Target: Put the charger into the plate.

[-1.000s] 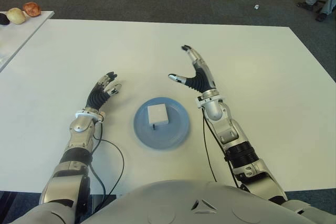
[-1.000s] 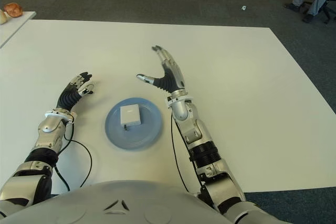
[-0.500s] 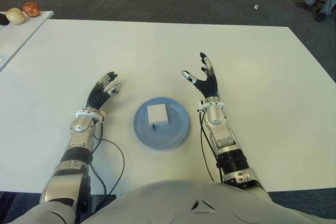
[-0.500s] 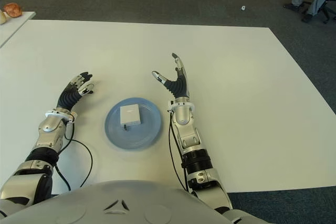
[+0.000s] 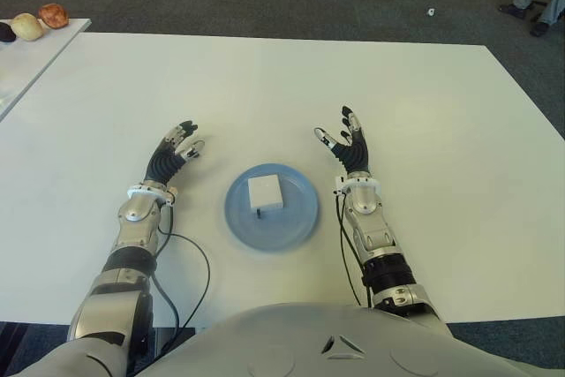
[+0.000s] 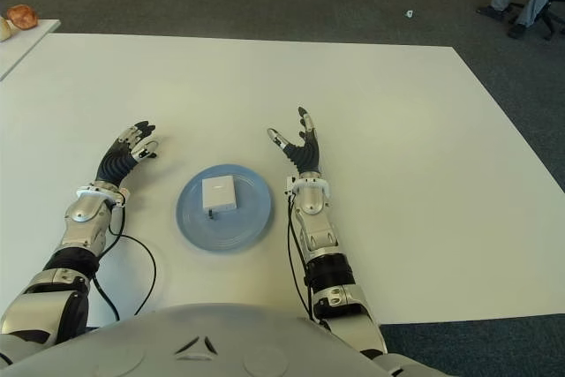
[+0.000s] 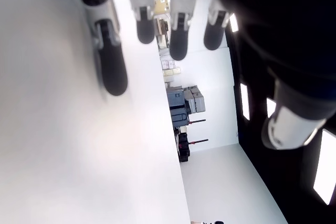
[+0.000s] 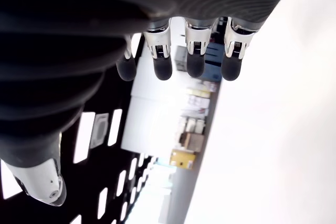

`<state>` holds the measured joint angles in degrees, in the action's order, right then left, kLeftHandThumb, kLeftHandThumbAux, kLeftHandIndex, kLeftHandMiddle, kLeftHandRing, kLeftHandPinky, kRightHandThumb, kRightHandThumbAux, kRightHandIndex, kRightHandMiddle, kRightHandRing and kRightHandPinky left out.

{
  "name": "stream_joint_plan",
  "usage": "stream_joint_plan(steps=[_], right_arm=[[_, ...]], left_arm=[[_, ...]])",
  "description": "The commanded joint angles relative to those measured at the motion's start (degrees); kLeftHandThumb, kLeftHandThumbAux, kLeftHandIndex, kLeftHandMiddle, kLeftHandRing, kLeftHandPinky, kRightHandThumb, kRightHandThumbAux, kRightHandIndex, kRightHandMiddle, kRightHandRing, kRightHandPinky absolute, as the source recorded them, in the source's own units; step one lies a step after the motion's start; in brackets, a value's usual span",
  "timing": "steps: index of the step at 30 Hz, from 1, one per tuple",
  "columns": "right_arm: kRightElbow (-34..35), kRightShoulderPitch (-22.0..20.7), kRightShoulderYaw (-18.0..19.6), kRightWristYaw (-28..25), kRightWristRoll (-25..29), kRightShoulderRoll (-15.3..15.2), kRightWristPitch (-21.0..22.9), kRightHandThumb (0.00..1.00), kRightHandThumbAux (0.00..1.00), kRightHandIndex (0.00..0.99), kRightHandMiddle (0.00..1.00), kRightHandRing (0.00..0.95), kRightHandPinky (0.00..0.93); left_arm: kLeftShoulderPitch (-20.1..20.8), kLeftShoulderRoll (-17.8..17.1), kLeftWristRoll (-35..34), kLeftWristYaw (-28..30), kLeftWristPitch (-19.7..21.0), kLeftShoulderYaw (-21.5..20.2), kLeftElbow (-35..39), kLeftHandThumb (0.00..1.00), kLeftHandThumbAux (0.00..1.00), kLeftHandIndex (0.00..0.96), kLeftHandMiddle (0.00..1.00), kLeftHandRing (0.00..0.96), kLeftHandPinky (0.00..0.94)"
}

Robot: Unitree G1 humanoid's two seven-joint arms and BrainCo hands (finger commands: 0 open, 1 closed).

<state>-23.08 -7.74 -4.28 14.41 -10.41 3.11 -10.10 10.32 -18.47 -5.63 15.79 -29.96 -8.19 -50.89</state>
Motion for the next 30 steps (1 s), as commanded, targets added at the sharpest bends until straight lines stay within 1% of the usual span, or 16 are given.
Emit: stream_joint_plan(steps=[1, 9, 18, 26, 30], right_arm=[[-6.5, -1.7, 1.3, -0.6, 2.3, 1.1, -2.5, 0.070, 0.670, 0.003, 0.000, 0.000, 0.003], [-11.5, -2.7, 2.3, -1.1, 3.9, 1.6, -4.8, 0.076, 0.715, 0.011, 0.000, 0.000, 0.000], [-15.5, -3.2, 2.9, -1.8, 4.8, 1.7, -5.9, 0.040, 0.765, 0.015, 0.000, 0.000, 0.003], [-18.3, -3.5, 3.2, -2.7, 4.6, 0.8, -7.0, 0.012, 0.785, 0.016, 0.000, 0.000, 0.001], [-20.2, -3.9, 3.7, -4.0, 4.9, -0.3, -7.5, 0.006, 0.788, 0.015, 0.000, 0.000, 0.000]], left_arm=[[-1.5, 0.4, 0.6, 0.6, 3.1, 0.3, -2.0, 0.000, 0.573, 0.133, 0.156, 0.084, 0.000], [-2.0, 0.7, 0.3, 0.7, 3.5, 0.2, -0.6, 0.000, 0.569, 0.140, 0.174, 0.102, 0.000], [-2.8, 0.8, 0.2, 0.8, 3.7, 0.4, 1.0, 0.000, 0.570, 0.140, 0.181, 0.108, 0.000], [-3.3, 0.9, 0.0, 0.8, 3.9, 0.3, 1.9, 0.000, 0.578, 0.148, 0.183, 0.111, 0.007], [-3.7, 1.1, 0.0, 0.5, 4.0, 0.4, 2.6, 0.000, 0.584, 0.153, 0.181, 0.109, 0.003]])
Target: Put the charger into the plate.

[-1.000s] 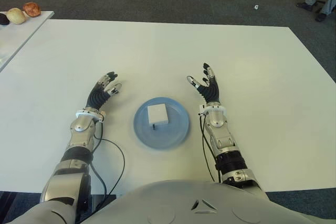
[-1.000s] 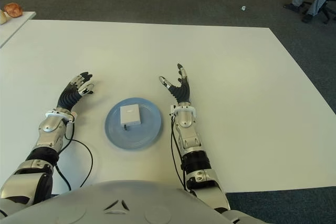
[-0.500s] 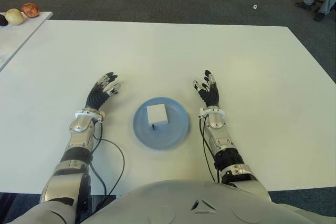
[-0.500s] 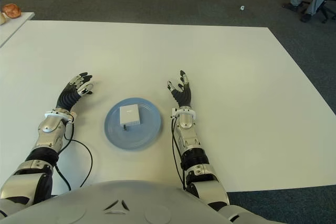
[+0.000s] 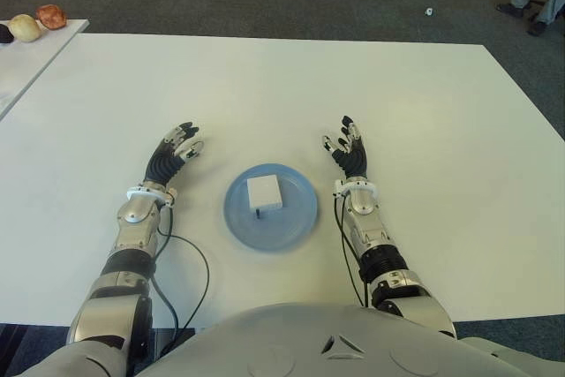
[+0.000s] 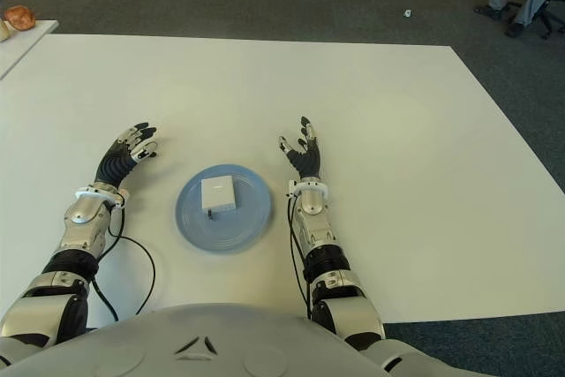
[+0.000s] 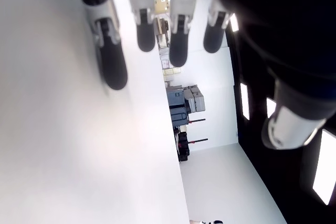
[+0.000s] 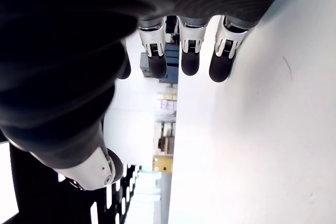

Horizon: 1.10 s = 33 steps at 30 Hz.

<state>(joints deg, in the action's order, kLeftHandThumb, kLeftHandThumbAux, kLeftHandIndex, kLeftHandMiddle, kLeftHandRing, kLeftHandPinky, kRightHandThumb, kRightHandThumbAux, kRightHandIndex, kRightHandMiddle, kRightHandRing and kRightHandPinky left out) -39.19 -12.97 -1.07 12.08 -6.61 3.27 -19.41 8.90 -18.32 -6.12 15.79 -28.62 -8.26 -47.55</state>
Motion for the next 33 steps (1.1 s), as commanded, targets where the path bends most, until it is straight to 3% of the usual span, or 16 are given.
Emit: stream_joint_plan(steps=[1, 9, 19, 33], right_arm=[[-4.6, 1.2, 0.7, -2.2, 1.2, -0.8, 1.7, 0.004, 0.789, 0.015, 0.000, 0.000, 0.000], [-7.6, 0.3, 1.7, -5.0, 1.6, -2.3, 0.1, 0.000, 0.797, 0.022, 0.006, 0.000, 0.031], [-12.1, -1.5, 2.5, -9.3, 1.9, -4.3, -3.9, 0.000, 0.761, 0.092, 0.079, 0.071, 0.112], [-13.7, -1.5, 2.9, -8.0, 1.7, -4.2, -6.6, 0.000, 0.794, 0.077, 0.069, 0.059, 0.082]], left_arm=[[-2.4, 1.0, 0.5, 0.4, 2.7, 0.5, -0.5, 0.000, 0.585, 0.153, 0.181, 0.108, 0.001], [-2.8, 1.1, 0.6, 0.3, 2.8, 0.5, -0.2, 0.000, 0.583, 0.145, 0.175, 0.105, 0.004], [-3.0, 0.8, 0.6, 0.9, 3.1, 0.6, 0.4, 0.000, 0.573, 0.130, 0.166, 0.099, 0.005], [-2.7, 0.8, 0.4, 1.0, 2.8, 0.3, -0.4, 0.000, 0.567, 0.133, 0.174, 0.106, 0.005]])
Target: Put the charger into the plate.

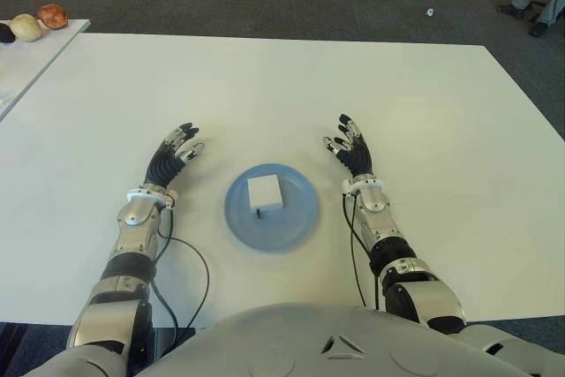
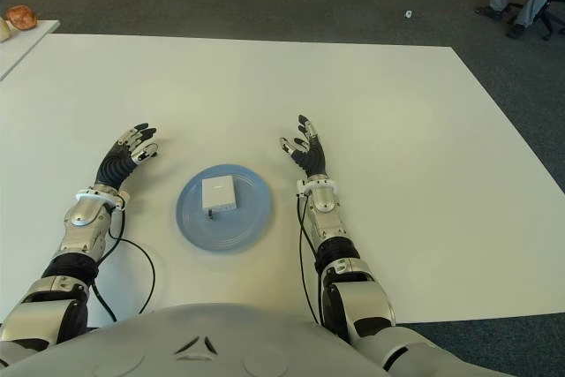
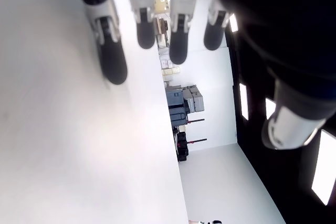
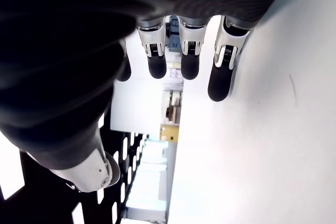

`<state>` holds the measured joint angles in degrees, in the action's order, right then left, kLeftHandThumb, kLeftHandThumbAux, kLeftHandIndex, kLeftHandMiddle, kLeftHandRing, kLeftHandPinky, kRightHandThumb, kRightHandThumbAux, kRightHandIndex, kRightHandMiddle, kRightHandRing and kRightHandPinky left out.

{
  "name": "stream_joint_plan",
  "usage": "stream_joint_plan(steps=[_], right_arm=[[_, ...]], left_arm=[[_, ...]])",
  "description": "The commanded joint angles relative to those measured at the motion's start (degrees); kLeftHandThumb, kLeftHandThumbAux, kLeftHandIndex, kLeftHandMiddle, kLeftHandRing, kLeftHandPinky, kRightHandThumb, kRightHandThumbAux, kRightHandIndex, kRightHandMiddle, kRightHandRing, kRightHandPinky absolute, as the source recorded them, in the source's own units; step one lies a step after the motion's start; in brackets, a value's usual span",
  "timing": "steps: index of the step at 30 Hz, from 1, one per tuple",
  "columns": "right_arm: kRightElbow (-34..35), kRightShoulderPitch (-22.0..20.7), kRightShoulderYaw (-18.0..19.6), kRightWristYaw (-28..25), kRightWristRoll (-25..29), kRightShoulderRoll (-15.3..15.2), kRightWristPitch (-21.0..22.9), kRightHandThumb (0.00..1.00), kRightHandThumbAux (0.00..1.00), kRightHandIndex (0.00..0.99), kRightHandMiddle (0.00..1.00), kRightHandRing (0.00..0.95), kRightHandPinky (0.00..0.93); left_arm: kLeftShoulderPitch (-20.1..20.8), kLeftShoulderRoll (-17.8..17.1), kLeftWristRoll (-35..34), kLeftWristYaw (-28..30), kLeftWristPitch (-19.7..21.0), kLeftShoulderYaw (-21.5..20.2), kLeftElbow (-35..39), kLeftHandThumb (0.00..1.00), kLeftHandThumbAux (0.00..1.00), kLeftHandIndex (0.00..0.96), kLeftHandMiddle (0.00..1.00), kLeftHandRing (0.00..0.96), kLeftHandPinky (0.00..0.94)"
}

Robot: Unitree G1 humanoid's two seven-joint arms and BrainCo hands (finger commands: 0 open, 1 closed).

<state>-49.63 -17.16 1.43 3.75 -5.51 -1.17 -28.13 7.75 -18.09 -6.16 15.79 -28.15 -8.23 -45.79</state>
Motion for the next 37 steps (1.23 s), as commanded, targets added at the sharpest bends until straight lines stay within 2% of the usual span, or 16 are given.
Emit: stream_joint_plan(steps=[1, 17, 37], right_arm=[[-3.2, 2.8, 0.5, 0.2, 0.8, 0.2, 2.1, 0.000, 0.796, 0.076, 0.069, 0.059, 0.080], [0.6, 4.6, 1.2, -0.1, 1.4, 0.4, 2.3, 0.000, 0.831, 0.062, 0.064, 0.057, 0.090], [2.0, 5.1, 1.5, -0.4, 1.6, 0.5, 3.0, 0.000, 0.817, 0.054, 0.062, 0.053, 0.074]], left_arm=[[-1.5, 0.5, 0.3, 1.0, 2.3, 0.3, -2.2, 0.000, 0.567, 0.133, 0.175, 0.106, 0.007], [-0.4, 0.0, 0.2, 1.8, 3.0, 0.1, -3.3, 0.000, 0.573, 0.109, 0.146, 0.090, 0.009], [0.4, 0.1, 0.8, 0.7, 3.5, 0.4, -3.7, 0.000, 0.582, 0.101, 0.135, 0.088, 0.033]])
